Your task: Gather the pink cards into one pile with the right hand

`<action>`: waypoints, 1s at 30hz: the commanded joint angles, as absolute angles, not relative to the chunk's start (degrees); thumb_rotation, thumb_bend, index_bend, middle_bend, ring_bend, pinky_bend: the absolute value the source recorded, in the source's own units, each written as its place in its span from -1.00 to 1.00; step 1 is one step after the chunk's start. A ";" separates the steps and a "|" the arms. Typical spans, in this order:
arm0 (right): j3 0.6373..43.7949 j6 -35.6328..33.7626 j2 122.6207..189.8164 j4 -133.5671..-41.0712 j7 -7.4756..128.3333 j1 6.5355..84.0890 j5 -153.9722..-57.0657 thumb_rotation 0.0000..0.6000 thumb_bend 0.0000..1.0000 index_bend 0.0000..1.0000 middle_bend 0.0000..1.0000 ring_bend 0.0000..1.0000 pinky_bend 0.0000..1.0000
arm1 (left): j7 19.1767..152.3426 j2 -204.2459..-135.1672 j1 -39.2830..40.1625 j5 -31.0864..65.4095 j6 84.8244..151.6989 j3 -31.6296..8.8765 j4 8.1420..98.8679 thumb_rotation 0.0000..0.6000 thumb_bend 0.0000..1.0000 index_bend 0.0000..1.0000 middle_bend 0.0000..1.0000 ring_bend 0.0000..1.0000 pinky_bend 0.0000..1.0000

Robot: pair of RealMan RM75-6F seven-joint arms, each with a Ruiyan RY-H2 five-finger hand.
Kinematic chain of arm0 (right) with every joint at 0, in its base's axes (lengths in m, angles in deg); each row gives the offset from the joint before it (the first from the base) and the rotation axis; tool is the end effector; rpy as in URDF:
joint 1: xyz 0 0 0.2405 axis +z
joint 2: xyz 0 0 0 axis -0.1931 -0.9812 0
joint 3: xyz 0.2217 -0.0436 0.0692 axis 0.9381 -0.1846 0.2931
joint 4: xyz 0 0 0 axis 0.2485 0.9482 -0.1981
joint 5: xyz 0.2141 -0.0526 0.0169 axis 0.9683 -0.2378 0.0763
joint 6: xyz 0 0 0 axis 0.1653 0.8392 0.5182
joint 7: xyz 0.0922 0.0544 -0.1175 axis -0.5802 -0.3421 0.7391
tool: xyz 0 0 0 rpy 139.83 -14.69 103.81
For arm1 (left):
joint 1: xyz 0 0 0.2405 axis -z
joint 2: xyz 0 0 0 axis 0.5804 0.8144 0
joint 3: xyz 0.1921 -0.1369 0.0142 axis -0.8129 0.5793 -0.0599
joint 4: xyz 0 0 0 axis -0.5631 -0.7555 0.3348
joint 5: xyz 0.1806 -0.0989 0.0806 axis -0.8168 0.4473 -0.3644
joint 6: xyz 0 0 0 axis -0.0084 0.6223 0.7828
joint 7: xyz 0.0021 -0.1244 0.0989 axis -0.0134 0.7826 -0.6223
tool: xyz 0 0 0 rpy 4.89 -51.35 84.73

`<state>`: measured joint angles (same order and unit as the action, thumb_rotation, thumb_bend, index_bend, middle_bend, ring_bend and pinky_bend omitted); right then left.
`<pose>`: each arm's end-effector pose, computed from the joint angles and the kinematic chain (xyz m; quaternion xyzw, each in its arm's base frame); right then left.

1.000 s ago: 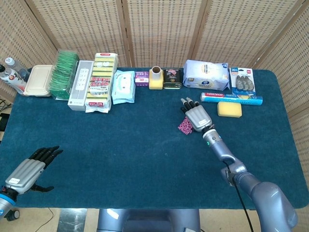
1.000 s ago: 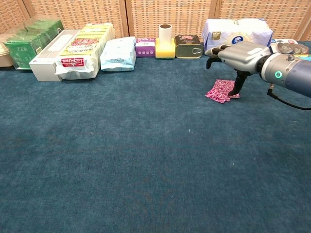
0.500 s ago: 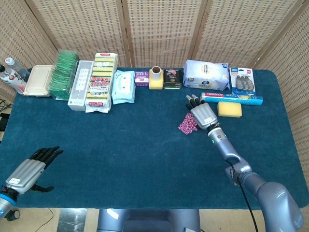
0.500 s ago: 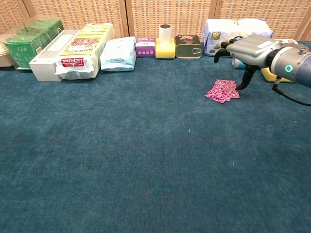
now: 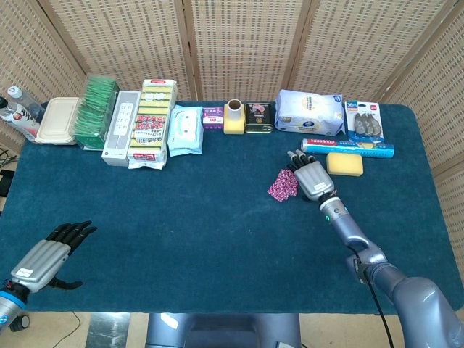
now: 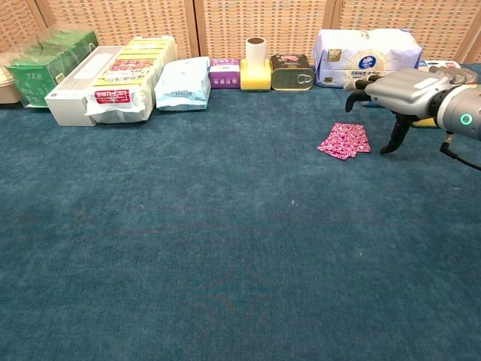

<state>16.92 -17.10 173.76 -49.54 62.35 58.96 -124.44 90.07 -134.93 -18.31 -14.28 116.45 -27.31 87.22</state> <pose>-0.2169 -0.4358 -0.0230 0.7904 -0.2334 0.2704 0.4977 -0.2641 0.1881 0.1162 -0.7433 -0.4561 -0.2628 0.4129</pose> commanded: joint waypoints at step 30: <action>19.67 -16.86 178.14 -47.95 63.01 61.99 -124.05 1.00 -0.81 -0.59 -0.90 -0.88 -0.53 | 91.38 -134.52 -18.45 -14.88 117.20 -27.37 86.85 1.00 -0.89 -1.00 -1.00 -1.00 -0.99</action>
<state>19.62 -16.86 178.23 -47.78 63.01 61.97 -124.09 91.37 -134.52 -18.44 -14.88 117.19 -27.37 86.86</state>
